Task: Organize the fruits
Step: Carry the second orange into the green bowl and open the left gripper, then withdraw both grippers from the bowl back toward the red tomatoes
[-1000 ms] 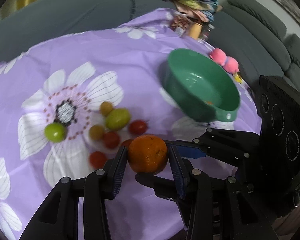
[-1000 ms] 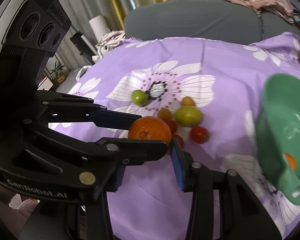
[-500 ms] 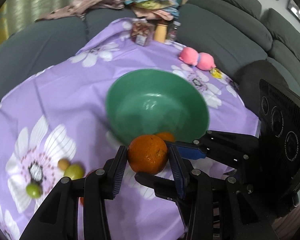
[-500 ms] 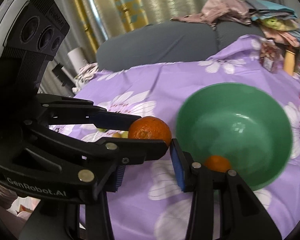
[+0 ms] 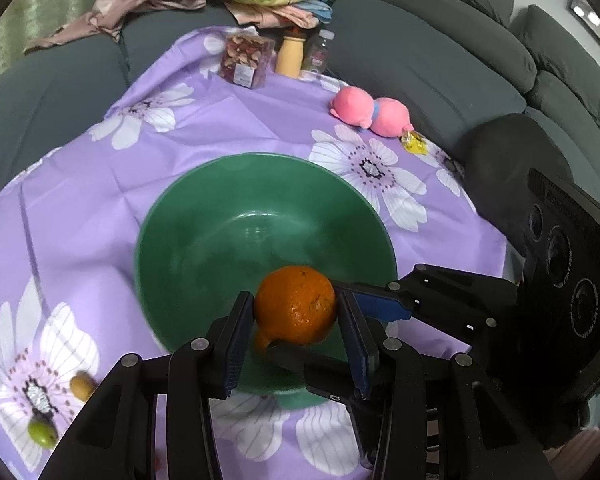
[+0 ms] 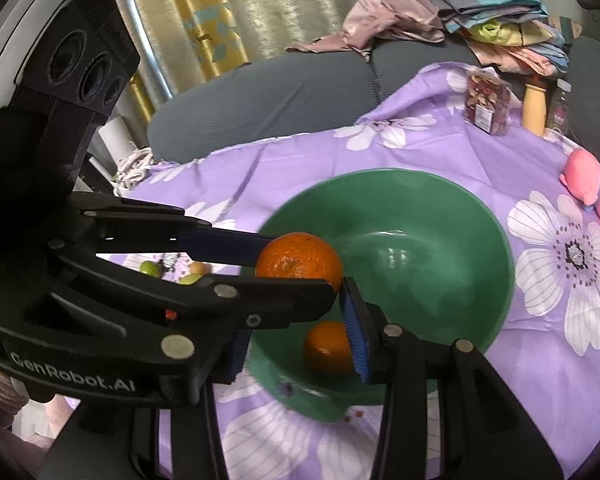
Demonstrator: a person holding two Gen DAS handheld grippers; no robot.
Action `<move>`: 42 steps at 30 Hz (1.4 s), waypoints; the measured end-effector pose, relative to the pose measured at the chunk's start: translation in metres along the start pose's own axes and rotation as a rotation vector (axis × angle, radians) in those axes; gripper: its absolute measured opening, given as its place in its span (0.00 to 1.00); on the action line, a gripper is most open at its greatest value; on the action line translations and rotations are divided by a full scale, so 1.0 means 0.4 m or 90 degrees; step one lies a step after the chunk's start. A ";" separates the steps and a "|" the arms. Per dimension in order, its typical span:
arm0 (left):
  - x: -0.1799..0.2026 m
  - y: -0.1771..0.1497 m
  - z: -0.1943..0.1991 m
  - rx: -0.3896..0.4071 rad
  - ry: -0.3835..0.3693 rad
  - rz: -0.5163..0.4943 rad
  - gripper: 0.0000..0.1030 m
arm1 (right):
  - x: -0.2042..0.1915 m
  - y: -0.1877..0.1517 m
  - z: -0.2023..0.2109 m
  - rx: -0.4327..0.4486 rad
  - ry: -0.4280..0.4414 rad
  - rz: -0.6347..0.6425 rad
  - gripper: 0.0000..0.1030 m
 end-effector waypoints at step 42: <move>-0.237 -0.185 0.179 0.052 0.128 0.172 0.86 | -0.080 -0.043 0.091 0.025 -0.030 -0.015 0.81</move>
Point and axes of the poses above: each gripper's, at about its wrist camera, not at the fingertips, and z roughly against the way its jaws point, x to its right, y to its top, the point moved 8 cm from there along -z, roughly the way its jaws point, and after that the axes turned 7 degrees about y, right-handed, at the moved point
